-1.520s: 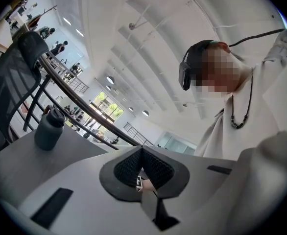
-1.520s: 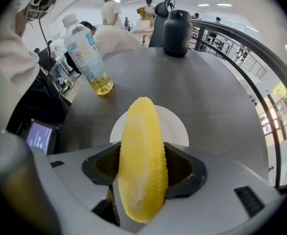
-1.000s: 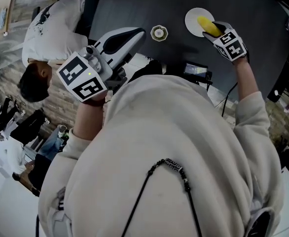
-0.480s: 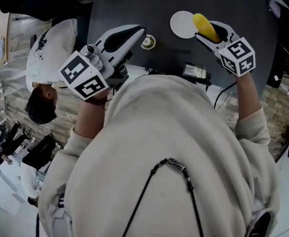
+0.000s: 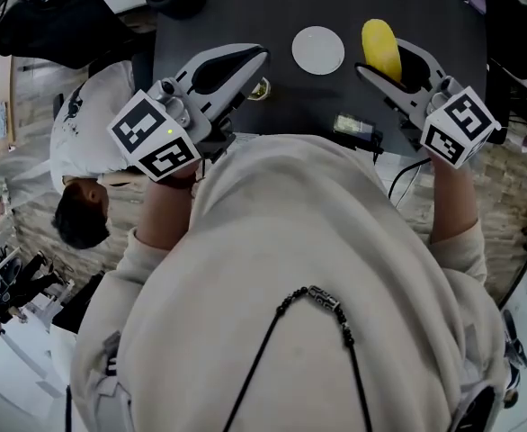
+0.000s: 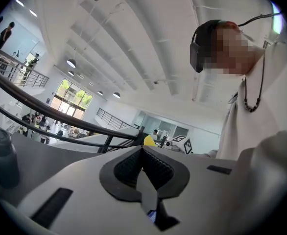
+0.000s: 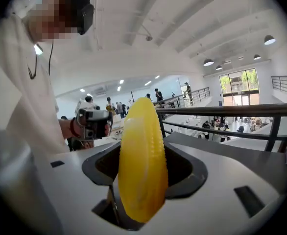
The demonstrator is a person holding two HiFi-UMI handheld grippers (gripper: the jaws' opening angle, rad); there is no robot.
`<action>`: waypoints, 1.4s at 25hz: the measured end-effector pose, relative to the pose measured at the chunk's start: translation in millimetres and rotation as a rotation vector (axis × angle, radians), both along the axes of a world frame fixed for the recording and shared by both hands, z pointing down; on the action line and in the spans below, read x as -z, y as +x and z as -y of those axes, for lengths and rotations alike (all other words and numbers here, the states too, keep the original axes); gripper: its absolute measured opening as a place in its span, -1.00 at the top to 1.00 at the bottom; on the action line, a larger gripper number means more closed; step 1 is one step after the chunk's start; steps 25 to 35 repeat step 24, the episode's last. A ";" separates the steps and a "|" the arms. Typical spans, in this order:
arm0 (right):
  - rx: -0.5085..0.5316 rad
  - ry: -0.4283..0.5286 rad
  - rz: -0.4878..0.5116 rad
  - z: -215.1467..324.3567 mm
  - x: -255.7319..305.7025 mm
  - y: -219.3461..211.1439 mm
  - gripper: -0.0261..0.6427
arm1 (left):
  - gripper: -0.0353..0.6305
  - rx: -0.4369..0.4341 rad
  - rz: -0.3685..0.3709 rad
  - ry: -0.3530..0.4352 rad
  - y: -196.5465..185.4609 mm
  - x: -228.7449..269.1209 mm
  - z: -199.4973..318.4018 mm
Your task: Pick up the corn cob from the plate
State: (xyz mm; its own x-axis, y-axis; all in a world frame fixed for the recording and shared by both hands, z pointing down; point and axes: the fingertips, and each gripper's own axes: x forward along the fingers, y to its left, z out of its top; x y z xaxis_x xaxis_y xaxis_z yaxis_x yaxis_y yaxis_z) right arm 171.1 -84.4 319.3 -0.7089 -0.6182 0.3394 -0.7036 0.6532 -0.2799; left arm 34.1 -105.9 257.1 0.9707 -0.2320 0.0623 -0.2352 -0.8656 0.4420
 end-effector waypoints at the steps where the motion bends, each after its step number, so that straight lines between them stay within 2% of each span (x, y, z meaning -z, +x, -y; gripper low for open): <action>1: 0.000 0.013 0.036 -2.2 10.6 -1.6 0.15 | 0.88 -0.008 -0.008 0.005 2.2 2.4 -1.0; 4: -0.005 0.044 0.118 -8.0 36.8 0.9 0.15 | 0.88 -0.028 -0.030 0.015 13.9 9.4 -4.9; 14: -0.016 0.095 0.187 -7.4 68.6 -9.2 0.15 | 0.88 -0.075 -0.052 0.028 18.7 18.5 -10.6; 20: -0.006 0.116 0.213 -2.8 72.3 -7.8 0.15 | 0.88 -0.086 -0.046 0.016 29.0 11.7 -15.9; 35: 0.011 0.129 0.205 -1.6 77.1 -10.6 0.15 | 0.88 -0.090 -0.047 0.013 29.6 12.1 -18.2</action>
